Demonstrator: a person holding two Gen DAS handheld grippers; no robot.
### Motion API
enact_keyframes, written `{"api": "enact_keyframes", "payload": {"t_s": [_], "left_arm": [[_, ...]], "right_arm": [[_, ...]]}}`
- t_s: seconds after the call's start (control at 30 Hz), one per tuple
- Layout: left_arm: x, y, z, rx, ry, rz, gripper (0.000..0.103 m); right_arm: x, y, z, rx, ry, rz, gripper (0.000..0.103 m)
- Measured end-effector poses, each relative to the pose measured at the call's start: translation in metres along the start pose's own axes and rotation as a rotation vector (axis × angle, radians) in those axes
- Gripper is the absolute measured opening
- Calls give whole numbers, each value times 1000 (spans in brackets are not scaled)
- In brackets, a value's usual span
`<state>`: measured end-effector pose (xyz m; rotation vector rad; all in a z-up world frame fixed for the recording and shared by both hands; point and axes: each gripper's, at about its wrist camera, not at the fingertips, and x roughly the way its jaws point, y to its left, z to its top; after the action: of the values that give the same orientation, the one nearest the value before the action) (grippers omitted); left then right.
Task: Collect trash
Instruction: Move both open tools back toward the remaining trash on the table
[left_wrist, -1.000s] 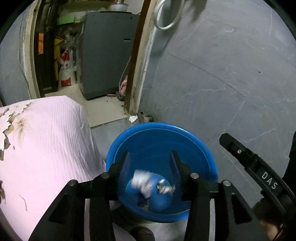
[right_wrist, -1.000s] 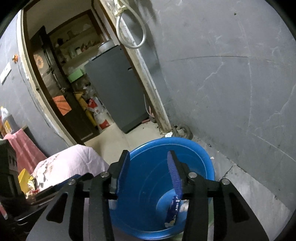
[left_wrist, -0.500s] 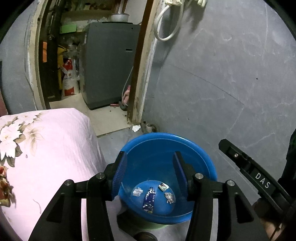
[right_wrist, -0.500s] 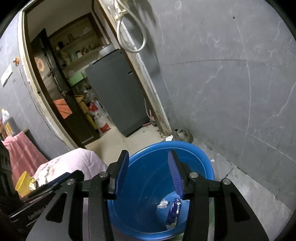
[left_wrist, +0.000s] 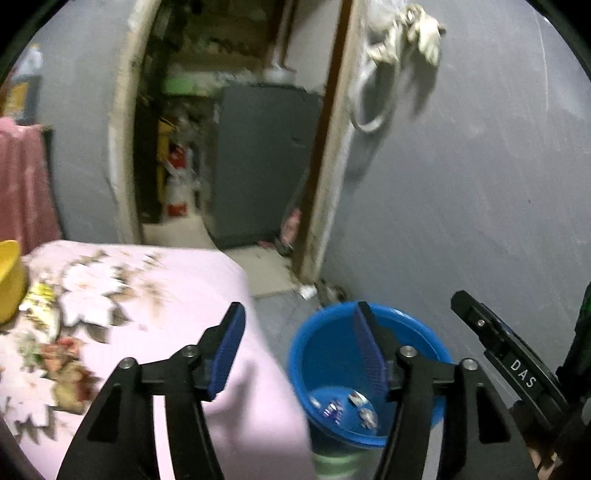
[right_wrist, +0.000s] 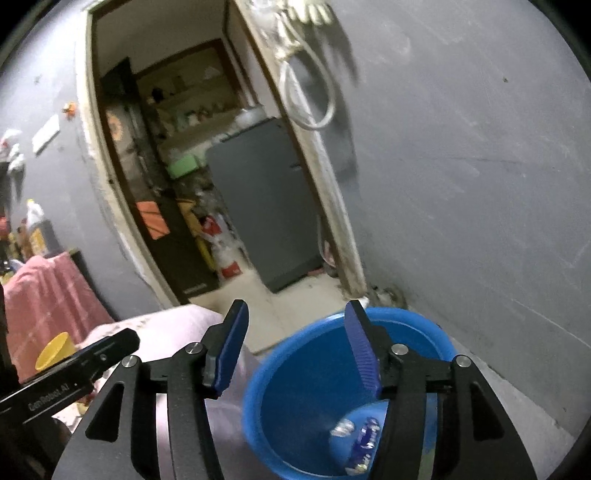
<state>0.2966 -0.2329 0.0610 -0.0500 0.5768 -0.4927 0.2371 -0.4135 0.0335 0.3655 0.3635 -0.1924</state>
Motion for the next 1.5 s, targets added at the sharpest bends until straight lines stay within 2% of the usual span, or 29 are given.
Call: {"api": "enact_keyframes", "payload": {"t_s": [0.07,0.2,0.33,0.4,0.53,0.67,0.9,1.2,1.37,1.5], "left_arm": [[-16,12,0,-15,-45,29,60],[-48,32,-2,-29,-111,94,75],[-81,57,-5,-65,-183,162,90],[-96,70,-7,-82,-218,195,97],[-122,93,-16,-104,-284,267,100],[-145,114,-29,-125,-327,333,101],[-183,150,-52,-149,-379,411,101],[-216,185,-75,-141,-406,498,101],[-223,194,-89,-85,-400,550,101],[-221,202,-97,-90,-377,550,101]], "right_arm": [[-4,11,0,-17,-34,26,60],[-14,35,0,-55,-106,96,81],[-23,60,-2,-115,-160,160,88],[-30,74,-5,-153,-199,186,102],[-40,101,-12,-202,-269,227,103],[-47,126,-20,-232,-304,271,103],[-61,158,-37,-299,-389,333,103],[-55,196,-55,-364,-349,384,103],[-53,212,-68,-424,-329,409,103],[-50,223,-76,-465,-308,423,103]]}}
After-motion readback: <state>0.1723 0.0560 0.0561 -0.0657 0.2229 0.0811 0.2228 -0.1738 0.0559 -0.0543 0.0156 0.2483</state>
